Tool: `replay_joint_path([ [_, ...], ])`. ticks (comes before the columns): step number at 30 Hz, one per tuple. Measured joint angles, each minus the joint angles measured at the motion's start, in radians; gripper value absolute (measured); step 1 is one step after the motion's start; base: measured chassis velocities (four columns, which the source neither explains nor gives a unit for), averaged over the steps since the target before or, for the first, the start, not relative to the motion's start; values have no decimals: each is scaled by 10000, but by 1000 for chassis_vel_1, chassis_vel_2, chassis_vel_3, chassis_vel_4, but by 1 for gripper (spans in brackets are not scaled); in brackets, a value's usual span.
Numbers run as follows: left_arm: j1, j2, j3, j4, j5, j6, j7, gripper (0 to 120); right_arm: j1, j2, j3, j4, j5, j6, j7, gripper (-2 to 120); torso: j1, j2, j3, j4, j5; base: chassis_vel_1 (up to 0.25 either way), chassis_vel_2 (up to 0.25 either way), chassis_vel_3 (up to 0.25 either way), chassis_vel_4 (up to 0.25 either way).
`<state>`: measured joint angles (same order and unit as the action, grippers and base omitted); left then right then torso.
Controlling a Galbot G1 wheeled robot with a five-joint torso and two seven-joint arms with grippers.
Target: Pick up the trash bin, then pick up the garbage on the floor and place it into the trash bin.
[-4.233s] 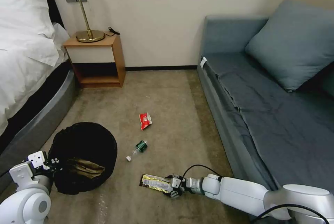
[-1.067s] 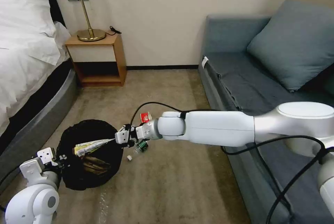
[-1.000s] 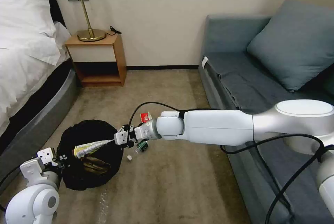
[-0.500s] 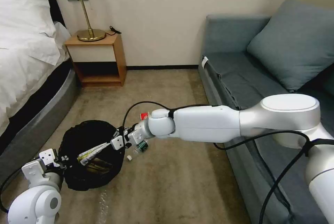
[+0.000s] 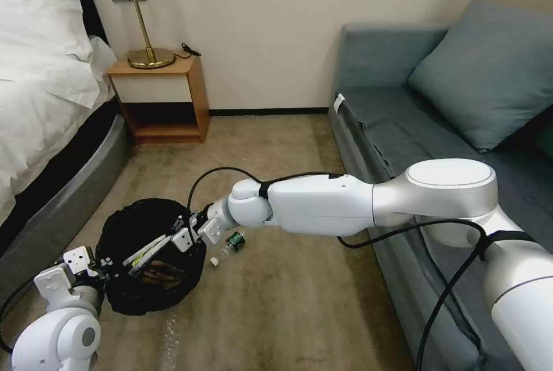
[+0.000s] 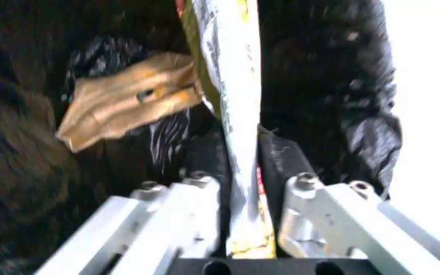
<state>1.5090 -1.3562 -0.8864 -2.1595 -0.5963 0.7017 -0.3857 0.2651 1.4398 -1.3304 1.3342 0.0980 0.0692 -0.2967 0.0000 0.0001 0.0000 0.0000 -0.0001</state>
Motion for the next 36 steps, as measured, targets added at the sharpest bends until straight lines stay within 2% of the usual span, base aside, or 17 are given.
replay_joint_path([
  [2,-4,5,-1,16,-2,0,0,2,39,-103,15,226,102,-44,42,28,0,0,0,0,0,0,0,0,0],
  [5,-5,38,-12,20,-15,-1,0,2,43,-335,272,636,378,-42,261,42,0,0,0,-1,1,0,0,0,0],
  [7,-5,45,-13,20,-17,0,0,2,44,-370,321,704,421,-48,305,45,0,0,0,-1,1,0,0,0,0],
  [9,5,57,-16,-16,-21,-1,0,2,32,-454,435,873,515,-161,377,57,0,0,0,-1,1,0,0,0,0],
  [11,10,55,-21,-40,-23,-1,0,2,12,-454,434,877,521,-169,382,60,0,0,0,-1,1,0,0,0,0],
  [15,57,-1,-59,-115,-32,-1,-6,2,-72,-353,287,826,557,-169,420,79,0,0,0,1,1,0,0,0,0],
  [17,58,-15,-60,-121,-32,-1,-6,2,-73,-348,276,825,569,-164,441,80,0,0,0,1,1,0,0,0,0],
  [19,73,-75,-59,-145,-27,0,-8,2,-78,-395,506,832,614,-160,643,93,0,0,0,0,1,0,0,0,0],
  [22,69,-106,-57,-118,-21,-1,-8,2,-131,-575,1024,889,670,-163,936,99,0,-1,0,1,1,0,0,0,0],
  [25,58,-110,-78,-78,-20,-4,-11,2,-233,-909,1726,1071,848,-230,1275,99,0,0,1,2,0,0,0,0,0],
  [27,43,-96,-146,-72,-50,-4,-14,2,-467,-1423,2583,1438,1218,-304,1753,100,0,0,0,3,2,0,0,0,0],
  [28,34,-90,-210,-52,-101,-8,-16,2,-748,-1936,3214,1860,1789,-459,2235,100,0,0,0,3,3,0,0,0,0],
  [29,34,-90,-210,-52,-101,-8,-16,2,-748,-1936,3214,1860,1789,-459,2235,100,0,0,0,3,3,0,0,0,0],
  [31,-7,-112,-335,-12,-253,-56,-57,2,-1315,-2776,4023,2592,2881,-811,3104,100,0,0,0,3,2,0,0,0,0],
  [33,-135,-192,-493,27,-735,-113,-199,2,-2473,-3937,5092,3734,4487,-1225,4375,100,0,-1,1,-10,10,0,0,0,0],
  [35,-155,-209,-508,34,-821,-113,-218,2,-2709,-4120,5311,3965,4815,-1301,4587,100,0,0,0,-11,10,0,0,0,0],
  [36,-240,-309,-548,93,-1017,-113,-239,2,-3451,-4629,6002,4660,5708,-1475,5152,100,0,0,-1,-13,6,0,0,0,0],
])
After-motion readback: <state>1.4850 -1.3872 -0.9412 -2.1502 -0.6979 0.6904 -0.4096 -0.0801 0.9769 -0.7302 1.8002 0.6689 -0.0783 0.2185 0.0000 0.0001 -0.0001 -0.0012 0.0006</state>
